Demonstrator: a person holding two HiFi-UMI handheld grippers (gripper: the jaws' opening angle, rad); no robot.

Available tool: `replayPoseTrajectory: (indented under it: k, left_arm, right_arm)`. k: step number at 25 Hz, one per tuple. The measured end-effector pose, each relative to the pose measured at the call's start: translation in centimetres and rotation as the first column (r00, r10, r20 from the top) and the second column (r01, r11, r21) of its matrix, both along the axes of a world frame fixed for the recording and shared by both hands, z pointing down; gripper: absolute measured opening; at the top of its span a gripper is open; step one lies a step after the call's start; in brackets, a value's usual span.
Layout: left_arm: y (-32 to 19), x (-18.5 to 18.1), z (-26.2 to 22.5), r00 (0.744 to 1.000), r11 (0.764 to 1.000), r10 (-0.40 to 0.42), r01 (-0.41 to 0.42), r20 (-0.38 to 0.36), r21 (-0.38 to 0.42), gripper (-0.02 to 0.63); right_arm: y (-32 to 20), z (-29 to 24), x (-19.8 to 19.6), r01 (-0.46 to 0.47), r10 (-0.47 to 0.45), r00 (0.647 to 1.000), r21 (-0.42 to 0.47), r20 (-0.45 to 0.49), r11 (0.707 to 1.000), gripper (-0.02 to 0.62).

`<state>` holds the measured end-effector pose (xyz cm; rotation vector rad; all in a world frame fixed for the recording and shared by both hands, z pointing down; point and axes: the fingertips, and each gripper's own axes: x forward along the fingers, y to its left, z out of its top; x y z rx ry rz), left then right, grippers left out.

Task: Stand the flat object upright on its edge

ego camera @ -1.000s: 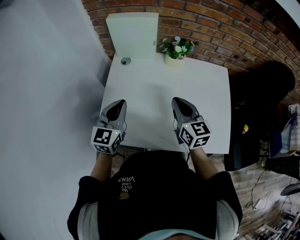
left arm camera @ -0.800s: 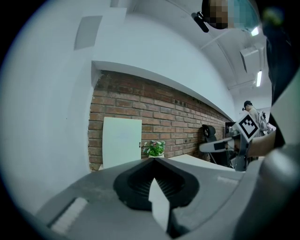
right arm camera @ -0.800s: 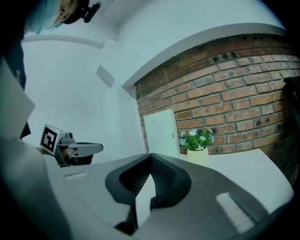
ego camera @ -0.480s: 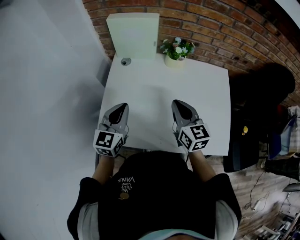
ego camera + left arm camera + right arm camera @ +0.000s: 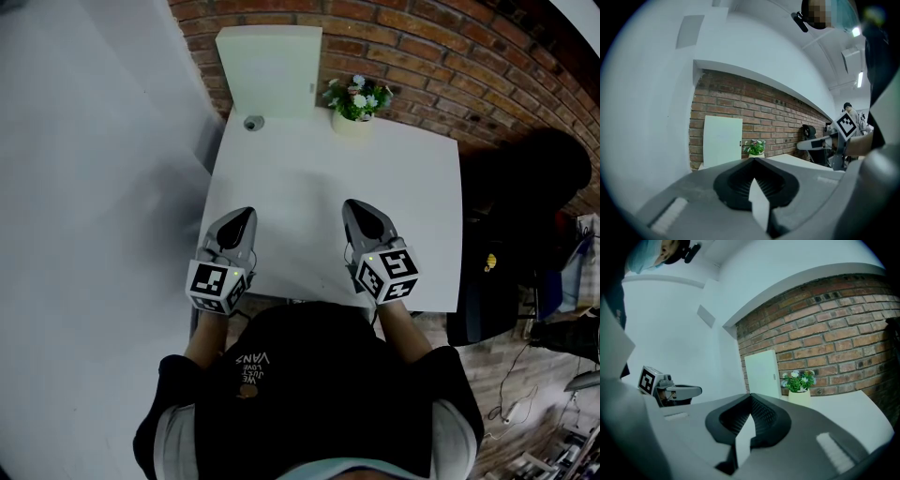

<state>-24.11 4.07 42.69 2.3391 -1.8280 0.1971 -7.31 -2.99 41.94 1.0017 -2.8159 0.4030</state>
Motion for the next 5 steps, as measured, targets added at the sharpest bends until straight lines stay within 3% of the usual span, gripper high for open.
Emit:
replayPoseTrajectory:
  k: [5]
  left_arm:
    - [-0.27,-0.18,0.06,1.0,1.0,0.002,-0.002,0.002,-0.001,0.0]
  right_arm:
    - [-0.3,0.0,-0.13,-0.001,0.001,1.0,0.003,-0.001,1.0,-0.002]
